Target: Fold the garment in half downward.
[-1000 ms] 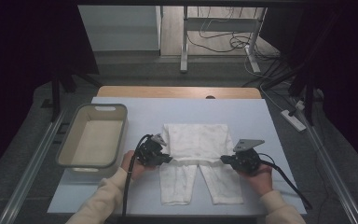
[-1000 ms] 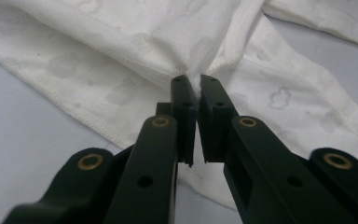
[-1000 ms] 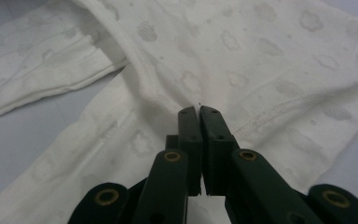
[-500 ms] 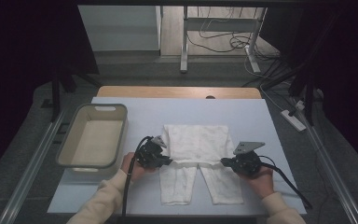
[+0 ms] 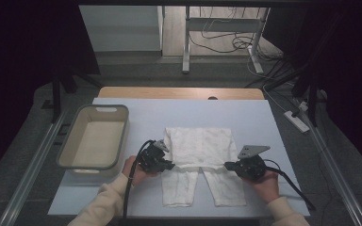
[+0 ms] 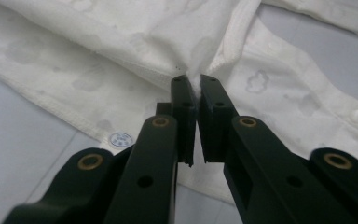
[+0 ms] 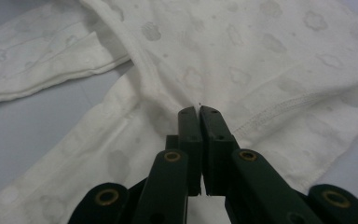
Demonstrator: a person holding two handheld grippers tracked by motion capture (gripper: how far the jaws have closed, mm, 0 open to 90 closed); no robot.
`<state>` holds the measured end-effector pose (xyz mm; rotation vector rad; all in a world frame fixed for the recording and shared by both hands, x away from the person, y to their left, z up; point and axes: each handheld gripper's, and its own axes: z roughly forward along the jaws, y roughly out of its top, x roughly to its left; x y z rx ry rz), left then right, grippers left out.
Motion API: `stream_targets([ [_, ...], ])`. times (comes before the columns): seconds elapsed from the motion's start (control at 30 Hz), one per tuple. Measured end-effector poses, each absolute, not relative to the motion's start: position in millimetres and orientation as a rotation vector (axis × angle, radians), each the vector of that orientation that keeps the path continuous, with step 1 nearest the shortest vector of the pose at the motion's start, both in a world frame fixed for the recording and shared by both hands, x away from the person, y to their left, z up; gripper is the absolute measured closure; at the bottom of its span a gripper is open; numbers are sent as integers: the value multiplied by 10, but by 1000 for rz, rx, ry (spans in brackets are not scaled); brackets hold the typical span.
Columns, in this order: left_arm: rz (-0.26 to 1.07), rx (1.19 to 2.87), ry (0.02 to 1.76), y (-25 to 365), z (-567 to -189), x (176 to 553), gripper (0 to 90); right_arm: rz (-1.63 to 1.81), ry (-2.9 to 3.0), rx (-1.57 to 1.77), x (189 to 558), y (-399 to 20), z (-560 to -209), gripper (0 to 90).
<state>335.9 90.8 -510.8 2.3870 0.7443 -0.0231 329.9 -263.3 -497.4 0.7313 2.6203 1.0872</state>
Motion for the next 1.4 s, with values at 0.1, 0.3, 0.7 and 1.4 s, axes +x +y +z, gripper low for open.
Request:
stream_targets([
  [0.1,-30,2392,738,912,-5109,3328,844,1088,2625,727,3262,-2634,-4970,871],
  [0.3,-38,2396,726,906,-5113,3256,843,1080,2641,719,3182,-2633,-4975,871],
  [0.7,-62,2418,691,881,-5136,3143,843,1060,2675,721,3056,-2672,-5021,871],
  [1.4,-92,2430,675,856,-5186,3033,841,1044,2703,721,2922,-2710,-5055,871],
])
